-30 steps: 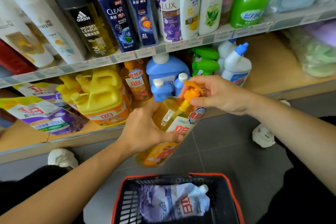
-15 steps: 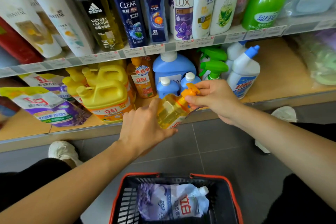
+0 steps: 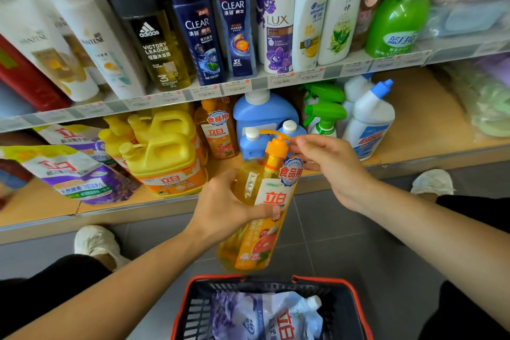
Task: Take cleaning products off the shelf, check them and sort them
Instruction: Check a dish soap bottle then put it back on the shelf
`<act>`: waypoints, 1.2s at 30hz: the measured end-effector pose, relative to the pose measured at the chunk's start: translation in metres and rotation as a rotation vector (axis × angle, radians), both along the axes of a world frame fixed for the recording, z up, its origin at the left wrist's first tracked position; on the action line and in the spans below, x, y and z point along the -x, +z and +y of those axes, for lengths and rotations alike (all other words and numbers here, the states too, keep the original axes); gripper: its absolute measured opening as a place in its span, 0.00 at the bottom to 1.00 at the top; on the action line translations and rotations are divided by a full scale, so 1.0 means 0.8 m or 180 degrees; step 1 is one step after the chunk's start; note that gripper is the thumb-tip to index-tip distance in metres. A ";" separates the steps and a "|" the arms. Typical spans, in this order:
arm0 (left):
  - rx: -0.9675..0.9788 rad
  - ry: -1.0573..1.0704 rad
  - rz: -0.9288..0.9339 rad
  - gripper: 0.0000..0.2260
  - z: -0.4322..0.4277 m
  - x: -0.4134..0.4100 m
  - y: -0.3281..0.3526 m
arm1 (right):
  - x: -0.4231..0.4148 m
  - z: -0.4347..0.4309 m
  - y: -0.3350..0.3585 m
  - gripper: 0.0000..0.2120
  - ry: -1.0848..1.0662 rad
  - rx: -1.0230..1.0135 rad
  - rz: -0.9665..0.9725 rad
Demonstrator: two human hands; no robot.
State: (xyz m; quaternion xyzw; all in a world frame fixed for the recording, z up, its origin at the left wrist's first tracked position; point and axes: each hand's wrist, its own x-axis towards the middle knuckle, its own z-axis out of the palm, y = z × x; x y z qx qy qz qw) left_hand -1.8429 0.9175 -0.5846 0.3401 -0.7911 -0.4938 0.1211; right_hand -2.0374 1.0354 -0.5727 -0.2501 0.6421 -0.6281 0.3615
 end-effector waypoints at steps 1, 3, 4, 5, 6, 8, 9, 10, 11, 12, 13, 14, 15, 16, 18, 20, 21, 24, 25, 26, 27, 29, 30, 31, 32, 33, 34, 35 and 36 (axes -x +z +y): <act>-0.0195 -0.0001 0.0138 0.30 0.000 -0.001 -0.001 | -0.004 0.004 -0.002 0.07 0.0039 -0.0026 -0.0096; -0.0560 0.0012 0.0408 0.29 0.001 -0.002 -0.001 | -0.012 0.013 -0.010 0.17 0.0401 -0.0138 -0.0273; -0.0706 0.0019 0.0525 0.29 0.000 -0.002 -0.001 | -0.018 0.017 -0.014 0.21 0.0680 -0.0171 -0.0317; -0.0834 0.0005 0.0636 0.29 0.000 -0.003 0.000 | -0.024 0.019 -0.018 0.23 0.0941 -0.0179 -0.0314; -0.0955 -0.0041 0.0745 0.29 0.001 -0.003 0.001 | -0.030 0.021 -0.023 0.25 0.1139 -0.0171 -0.0284; -0.1159 -0.0208 0.0918 0.29 0.003 -0.005 0.000 | -0.035 0.020 -0.028 0.29 0.1303 -0.0078 -0.0297; -0.1258 -0.0294 0.0971 0.29 0.004 -0.006 -0.001 | -0.035 0.021 -0.028 0.30 0.1312 -0.0015 -0.0355; -0.1373 -0.0380 0.0997 0.29 0.006 -0.006 -0.002 | -0.032 0.021 -0.029 0.32 0.1303 0.0032 -0.0406; -0.1464 -0.0465 0.0982 0.29 0.006 -0.007 -0.002 | -0.029 0.023 -0.029 0.32 0.1294 0.0059 -0.0411; -0.1516 -0.0543 0.0926 0.29 0.004 -0.008 -0.001 | -0.025 0.024 -0.029 0.32 0.1290 0.0062 -0.0353; -0.1535 -0.0590 0.0845 0.28 0.000 -0.009 0.002 | -0.022 0.026 -0.029 0.32 0.1285 0.0041 -0.0239; -0.1547 -0.0576 0.0774 0.29 -0.005 -0.009 0.007 | -0.019 0.026 -0.030 0.32 0.1268 0.0011 -0.0082; -0.1506 -0.0490 0.0738 0.31 -0.011 -0.010 0.014 | -0.018 0.026 -0.031 0.33 0.1231 -0.0021 0.0095; -0.1378 -0.0396 0.0759 0.33 -0.017 -0.011 0.022 | -0.017 0.025 -0.033 0.33 0.1176 -0.0058 0.0263; -0.1019 -0.0426 0.0939 0.32 -0.026 -0.012 0.037 | -0.016 0.024 -0.035 0.35 0.1049 -0.0152 0.0590; -0.0691 -0.0504 0.1036 0.24 -0.027 -0.013 0.045 | -0.015 0.025 -0.038 0.35 0.1000 -0.0241 0.0968; -0.0497 -0.0499 0.1017 0.20 -0.026 -0.012 0.046 | -0.014 0.025 -0.040 0.35 0.1003 -0.0294 0.1174; 0.0067 -0.0530 0.0889 0.14 -0.025 -0.011 0.044 | -0.014 0.026 -0.042 0.36 0.1002 -0.0447 0.1605; 0.0245 -0.0593 0.0839 0.14 -0.026 -0.011 0.044 | -0.015 0.026 -0.042 0.37 0.0998 -0.0439 0.1673; 0.0446 -0.0672 0.0788 0.14 -0.027 -0.011 0.043 | -0.016 0.025 -0.042 0.37 0.0997 -0.0419 0.1729; 0.0637 -0.0749 0.0755 0.14 -0.029 -0.011 0.042 | -0.017 0.025 -0.042 0.37 0.1001 -0.0403 0.1785; 0.0900 -0.0891 0.0714 0.12 -0.031 -0.013 0.043 | -0.019 0.025 -0.042 0.37 0.1019 -0.0413 0.1945; 0.1001 -0.0966 0.0682 0.11 -0.031 -0.013 0.044 | -0.020 0.025 -0.041 0.37 0.1041 -0.0445 0.2071; 0.1087 -0.1033 0.0640 0.11 -0.029 -0.014 0.045 | -0.021 0.025 -0.041 0.37 0.1065 -0.0500 0.2216; 0.1169 -0.1074 0.0595 0.10 -0.027 -0.014 0.046 | -0.022 0.025 -0.041 0.38 0.1084 -0.0562 0.2361; 0.1255 -0.1095 0.0568 0.10 -0.026 -0.014 0.047 | -0.023 0.025 -0.041 0.38 0.1095 -0.0615 0.2488; 0.1342 -0.1108 0.0554 0.09 -0.024 -0.014 0.047 | -0.025 0.025 -0.042 0.39 0.1101 -0.0650 0.2587; 0.1410 -0.1128 0.0551 0.09 -0.022 -0.014 0.047 | -0.026 0.026 -0.042 0.39 0.1106 -0.0663 0.2659; 0.1440 -0.1163 0.0553 0.08 -0.022 -0.015 0.048 | -0.026 0.026 -0.042 0.39 0.1115 -0.0663 0.2713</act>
